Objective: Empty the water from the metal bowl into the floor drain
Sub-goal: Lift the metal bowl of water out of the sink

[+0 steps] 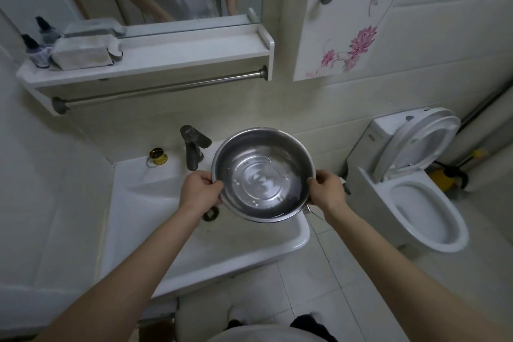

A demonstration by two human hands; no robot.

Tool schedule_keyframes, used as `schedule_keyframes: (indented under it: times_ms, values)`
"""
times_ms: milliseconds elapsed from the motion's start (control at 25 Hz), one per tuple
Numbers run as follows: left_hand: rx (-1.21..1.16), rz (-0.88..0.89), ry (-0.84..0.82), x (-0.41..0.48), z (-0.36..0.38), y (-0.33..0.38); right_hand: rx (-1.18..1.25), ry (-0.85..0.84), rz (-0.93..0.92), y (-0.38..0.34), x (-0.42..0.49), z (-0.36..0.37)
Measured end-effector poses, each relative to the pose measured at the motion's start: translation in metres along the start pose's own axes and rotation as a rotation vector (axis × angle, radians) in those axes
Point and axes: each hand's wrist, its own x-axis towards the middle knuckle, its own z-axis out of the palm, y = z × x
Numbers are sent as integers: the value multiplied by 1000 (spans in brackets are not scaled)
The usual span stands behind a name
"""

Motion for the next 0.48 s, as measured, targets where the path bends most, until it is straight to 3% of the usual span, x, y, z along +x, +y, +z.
schedule_keyframes:
  times_ms: [480]
  values:
    - [14, 23, 30, -19, 88, 34, 31, 53, 23, 27, 28, -74]
